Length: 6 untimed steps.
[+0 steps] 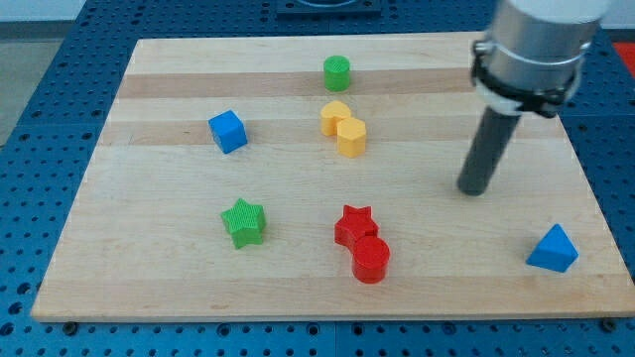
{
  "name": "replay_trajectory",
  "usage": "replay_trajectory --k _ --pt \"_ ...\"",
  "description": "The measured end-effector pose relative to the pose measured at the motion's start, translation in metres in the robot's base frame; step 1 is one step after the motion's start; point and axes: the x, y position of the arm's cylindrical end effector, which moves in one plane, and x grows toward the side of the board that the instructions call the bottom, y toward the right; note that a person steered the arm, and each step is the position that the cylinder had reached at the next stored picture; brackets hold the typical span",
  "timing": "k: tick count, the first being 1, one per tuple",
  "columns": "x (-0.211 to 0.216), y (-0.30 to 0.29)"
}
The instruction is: Push the blue cube into the blue triangle
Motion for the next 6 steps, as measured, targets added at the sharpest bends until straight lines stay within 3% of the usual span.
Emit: replay_trajectory --k 1,2,3,5,6 --pt "0.018 -0.067" --pt "0.013 -0.185" --pt "-0.016 -0.286" --pt "-0.116 -0.334" --pt "-0.111 -0.302"
